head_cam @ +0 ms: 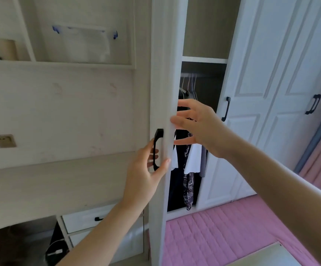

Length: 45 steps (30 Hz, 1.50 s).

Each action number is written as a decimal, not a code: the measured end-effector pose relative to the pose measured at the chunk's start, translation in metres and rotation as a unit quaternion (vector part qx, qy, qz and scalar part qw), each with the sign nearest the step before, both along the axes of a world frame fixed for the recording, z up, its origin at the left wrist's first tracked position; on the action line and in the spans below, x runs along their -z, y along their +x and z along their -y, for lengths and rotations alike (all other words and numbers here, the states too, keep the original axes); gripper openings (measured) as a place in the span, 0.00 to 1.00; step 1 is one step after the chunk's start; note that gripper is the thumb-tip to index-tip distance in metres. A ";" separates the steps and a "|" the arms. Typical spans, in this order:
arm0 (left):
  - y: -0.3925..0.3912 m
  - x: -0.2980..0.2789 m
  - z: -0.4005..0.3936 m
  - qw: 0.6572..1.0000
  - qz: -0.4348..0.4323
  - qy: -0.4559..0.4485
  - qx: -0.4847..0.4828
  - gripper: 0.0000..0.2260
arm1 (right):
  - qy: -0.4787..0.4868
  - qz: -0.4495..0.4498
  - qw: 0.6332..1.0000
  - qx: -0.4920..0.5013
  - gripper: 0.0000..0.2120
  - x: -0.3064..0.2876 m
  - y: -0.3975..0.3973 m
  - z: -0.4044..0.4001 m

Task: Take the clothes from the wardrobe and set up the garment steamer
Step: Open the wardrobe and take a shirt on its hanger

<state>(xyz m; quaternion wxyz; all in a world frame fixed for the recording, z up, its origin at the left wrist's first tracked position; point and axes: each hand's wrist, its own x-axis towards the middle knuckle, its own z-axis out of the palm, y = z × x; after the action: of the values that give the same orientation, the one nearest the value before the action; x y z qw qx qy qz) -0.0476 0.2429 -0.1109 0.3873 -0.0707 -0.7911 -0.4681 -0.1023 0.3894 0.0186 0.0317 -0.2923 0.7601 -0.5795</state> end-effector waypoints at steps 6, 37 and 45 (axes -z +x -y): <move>0.007 -0.005 0.007 0.999 0.028 0.001 -0.019 0.24 | 0.014 -0.032 0.999 0.000 0.23 0.001 0.001 0.008; -0.076 0.017 -0.128 0.983 0.035 -0.133 -0.118 0.14 | 0.129 0.027 0.988 0.079 0.17 0.065 -0.101 -0.138; -0.192 0.004 -0.108 0.978 0.122 -0.063 -0.155 0.10 | 0.080 0.094 0.987 0.100 0.09 0.053 -0.164 -0.108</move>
<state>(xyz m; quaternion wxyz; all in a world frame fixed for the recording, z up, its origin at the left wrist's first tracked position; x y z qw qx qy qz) -0.2399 0.3512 -0.1150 0.3507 0.0862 -0.8615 -0.3568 -0.2661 0.4974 -0.0347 0.0684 -0.1558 0.8227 -0.5424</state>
